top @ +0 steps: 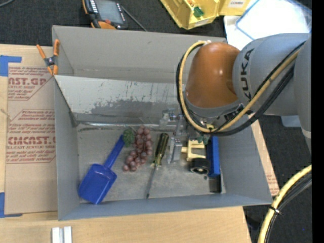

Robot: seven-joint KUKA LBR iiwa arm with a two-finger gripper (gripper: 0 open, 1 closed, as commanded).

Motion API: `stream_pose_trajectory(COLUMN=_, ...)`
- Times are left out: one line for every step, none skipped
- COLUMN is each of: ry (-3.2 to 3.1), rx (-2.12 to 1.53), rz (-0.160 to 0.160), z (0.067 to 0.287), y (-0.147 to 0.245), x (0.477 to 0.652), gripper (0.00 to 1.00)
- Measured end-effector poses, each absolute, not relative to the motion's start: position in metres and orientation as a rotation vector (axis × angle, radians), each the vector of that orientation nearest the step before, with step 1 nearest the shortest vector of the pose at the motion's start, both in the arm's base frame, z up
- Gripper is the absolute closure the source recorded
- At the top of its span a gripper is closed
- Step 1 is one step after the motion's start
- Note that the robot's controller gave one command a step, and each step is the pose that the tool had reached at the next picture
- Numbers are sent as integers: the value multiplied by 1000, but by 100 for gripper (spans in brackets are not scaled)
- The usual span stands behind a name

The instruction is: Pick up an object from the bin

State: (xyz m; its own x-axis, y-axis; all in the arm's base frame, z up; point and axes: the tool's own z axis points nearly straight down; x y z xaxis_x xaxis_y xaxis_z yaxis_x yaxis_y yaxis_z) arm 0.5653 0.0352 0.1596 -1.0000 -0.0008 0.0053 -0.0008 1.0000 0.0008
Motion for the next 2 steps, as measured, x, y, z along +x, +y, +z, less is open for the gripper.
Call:
stream_pose_trajectory(ry=-3143, rx=0, rz=-2, z=163, y=35, x=567, gripper=0)
stream_pose_trajectory(ry=-3136, rx=-208, rz=-3, z=161, y=55, x=558, gripper=0)
